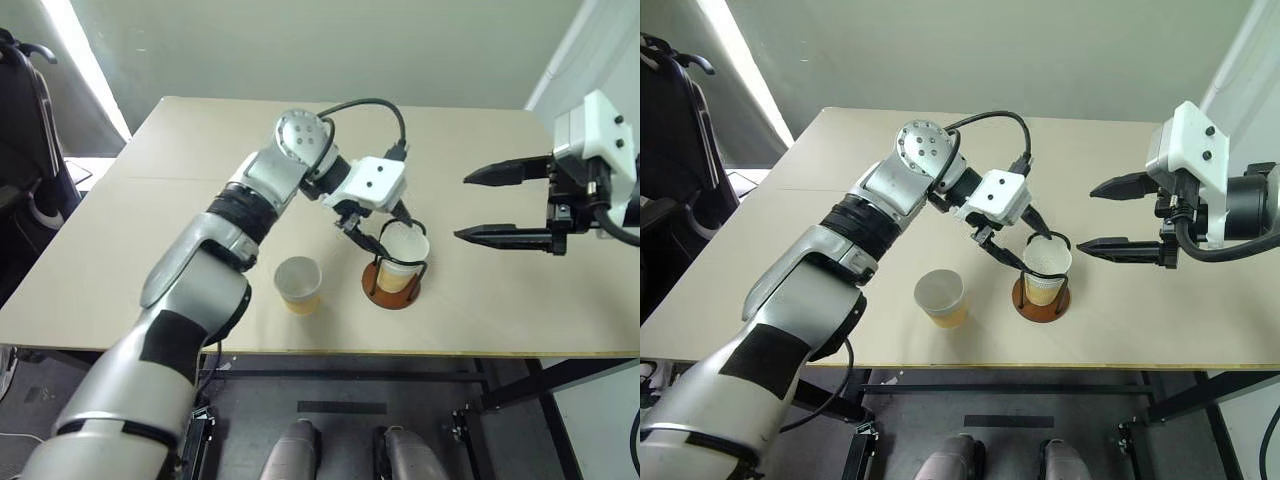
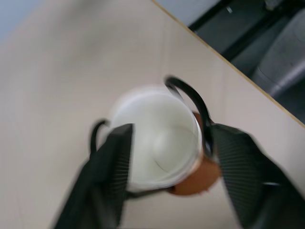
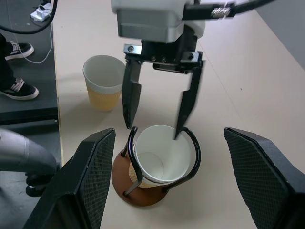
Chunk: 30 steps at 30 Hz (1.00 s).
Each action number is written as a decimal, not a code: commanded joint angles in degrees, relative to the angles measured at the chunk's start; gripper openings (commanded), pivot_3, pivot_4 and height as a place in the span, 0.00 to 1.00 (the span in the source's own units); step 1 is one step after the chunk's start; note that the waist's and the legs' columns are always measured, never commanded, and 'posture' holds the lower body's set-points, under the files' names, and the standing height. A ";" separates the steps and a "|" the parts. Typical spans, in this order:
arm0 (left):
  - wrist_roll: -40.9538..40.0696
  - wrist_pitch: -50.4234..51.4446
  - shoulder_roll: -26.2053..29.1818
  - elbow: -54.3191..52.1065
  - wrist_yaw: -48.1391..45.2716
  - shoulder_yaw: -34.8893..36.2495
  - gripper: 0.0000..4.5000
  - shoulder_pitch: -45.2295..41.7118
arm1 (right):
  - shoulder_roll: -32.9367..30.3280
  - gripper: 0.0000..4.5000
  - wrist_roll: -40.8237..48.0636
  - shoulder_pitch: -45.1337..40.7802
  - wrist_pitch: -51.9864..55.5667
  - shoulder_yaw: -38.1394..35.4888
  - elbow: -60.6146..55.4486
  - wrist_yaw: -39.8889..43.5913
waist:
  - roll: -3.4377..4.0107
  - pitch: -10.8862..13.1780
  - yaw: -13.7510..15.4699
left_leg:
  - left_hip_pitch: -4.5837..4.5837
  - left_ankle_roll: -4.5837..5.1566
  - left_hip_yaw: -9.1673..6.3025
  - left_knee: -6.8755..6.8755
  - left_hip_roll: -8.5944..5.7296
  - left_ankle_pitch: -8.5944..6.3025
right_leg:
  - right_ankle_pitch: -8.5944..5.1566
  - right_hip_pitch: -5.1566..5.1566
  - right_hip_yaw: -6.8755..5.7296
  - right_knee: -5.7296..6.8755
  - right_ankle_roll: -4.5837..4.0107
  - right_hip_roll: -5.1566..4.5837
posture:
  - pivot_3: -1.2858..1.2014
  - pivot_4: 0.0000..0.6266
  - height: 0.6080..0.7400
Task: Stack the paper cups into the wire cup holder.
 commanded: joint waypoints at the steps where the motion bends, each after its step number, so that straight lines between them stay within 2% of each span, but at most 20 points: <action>1: 0.80 0.18 -0.19 0.59 -1.77 4.27 0.95 -2.04 | -1.25 0.82 0.21 -0.46 -0.83 -2.78 -0.68 -0.27 | 0.00 0.00 -0.01 | 0.00 0.00 0.00 0.00 0.00 0.00 | 0.00 0.00 0.00 0.00 0.00 0.00 | 0.52 0.24 1.00; 3: 1.03 1.04 -0.73 1.03 -1.73 6.08 0.98 -2.39 | -1.24 0.82 0.18 -0.49 -0.89 -2.71 -0.67 -0.28 | 0.00 0.00 -0.01 | 0.00 0.00 0.00 0.00 0.00 0.00 | 0.00 0.00 0.00 0.01 0.00 0.00 | 0.52 0.24 1.00; 6: -2.43 8.68 -0.96 0.83 0.27 12.19 0.98 -4.01 | -0.14 0.82 0.69 -1.36 -1.20 -2.37 -1.62 -0.87 | -0.01 0.00 0.00 | -0.02 0.00 0.00 0.02 0.00 0.00 | 0.00 0.00 0.00 0.00 0.01 0.00 | 0.52 0.24 1.00; 11: -4.15 19.82 2.92 -0.90 -1.78 17.31 0.98 -4.78 | 1.60 0.82 2.54 -3.00 -0.98 -1.77 -2.73 -0.83 | 0.00 0.00 -0.17 | 0.00 0.00 0.04 -0.03 0.00 0.00 | -0.01 -0.03 0.01 -0.01 0.01 0.02 | 0.52 0.24 1.00; 19: -15.19 39.77 15.80 -11.54 -1.85 19.34 0.98 -3.21 | 5.65 0.82 3.32 -4.75 -2.06 0.74 -4.84 -1.85 | 0.01 0.00 -0.41 | -0.01 -0.02 0.00 -0.03 0.03 0.02 | -0.05 -0.06 0.03 -0.02 -0.04 0.07 | 0.52 0.24 1.00; 26: -21.59 43.66 29.70 -23.31 -1.85 20.79 0.98 5.09 | 9.48 0.82 2.78 -5.92 -1.81 4.76 -5.40 -2.62 | 0.03 0.02 -0.80 | 0.13 -0.15 -0.01 -0.08 0.03 0.10 | -0.17 -0.08 0.01 0.03 -0.25 0.15 | 0.52 0.24 1.00; 30: -22.93 44.22 33.90 -26.73 -1.85 23.01 0.98 10.17 | 10.48 0.82 0.63 -6.21 -2.87 8.20 -4.97 -1.71 | 0.03 0.01 -0.71 | 0.21 -0.19 -0.14 -0.09 0.05 0.13 | -0.45 -0.01 0.02 0.08 -0.75 0.15 | 0.52 0.24 1.00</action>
